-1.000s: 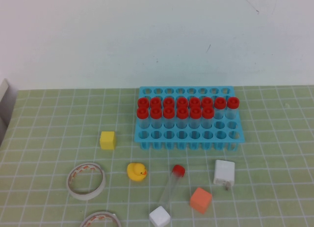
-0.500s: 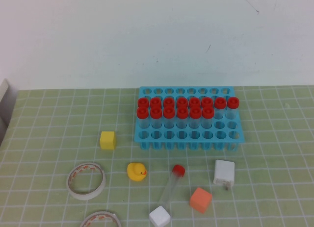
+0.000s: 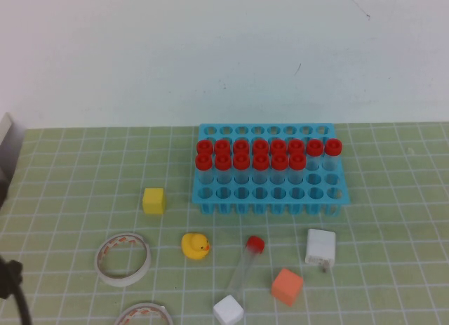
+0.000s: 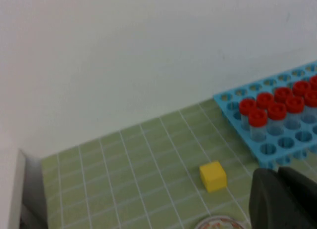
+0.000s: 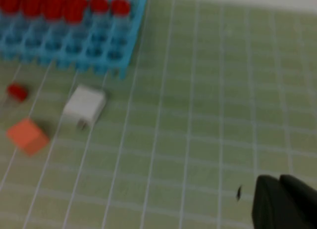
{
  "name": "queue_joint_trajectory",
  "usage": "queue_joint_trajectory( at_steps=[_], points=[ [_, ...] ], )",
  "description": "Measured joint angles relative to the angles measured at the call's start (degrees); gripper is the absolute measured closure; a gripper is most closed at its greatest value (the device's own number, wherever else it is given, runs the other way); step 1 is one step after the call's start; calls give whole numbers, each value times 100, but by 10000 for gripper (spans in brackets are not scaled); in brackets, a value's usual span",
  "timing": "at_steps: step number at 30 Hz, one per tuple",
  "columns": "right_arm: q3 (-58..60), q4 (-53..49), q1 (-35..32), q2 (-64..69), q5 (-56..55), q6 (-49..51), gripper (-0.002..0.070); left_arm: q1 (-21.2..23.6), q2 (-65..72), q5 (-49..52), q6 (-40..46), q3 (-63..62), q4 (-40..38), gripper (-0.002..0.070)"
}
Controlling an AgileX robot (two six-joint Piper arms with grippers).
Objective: Place the test tubes
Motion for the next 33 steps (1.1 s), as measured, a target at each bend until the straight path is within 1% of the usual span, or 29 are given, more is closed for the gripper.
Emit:
queue_joint_trajectory(
  at_steps=[3, 7, 12, 17, 20, 24, 29, 33],
  points=[
    [0, 649, 0, 695, 507, -915, 678, 0, 259, 290, -27, 0, 23, 676],
    [0, 1535, 0, 1539, 591, -1836, 678, 0, 564, 664, -57, 0, 34, 676],
    [-13, 2449, 0, 2784, 381, -2813, 678, 0, 869, 1174, -98, 0, 253, 676],
    [-45, 3471, 123, 4187, -109, -3737, 678, 0, 1163, 1271, -406, 0, 410, 676],
    [-106, 3719, 537, 4886, -529, -3889, 678, 0, 1337, 1271, -569, 0, 423, 676],
    [-500, 3960, 1503, 5552, -882, -3835, 678, 0, 1427, 1321, -641, 0, 534, 676],
    [-1390, 4088, 2672, 6157, -1351, -3384, 678, 0, 1442, 1360, -667, 0, 596, 676],
    [-2266, 4104, 3302, 6786, -1484, -3025, 678, 0, 1454, 1390, -667, 0, 617, 676]
  ],
)
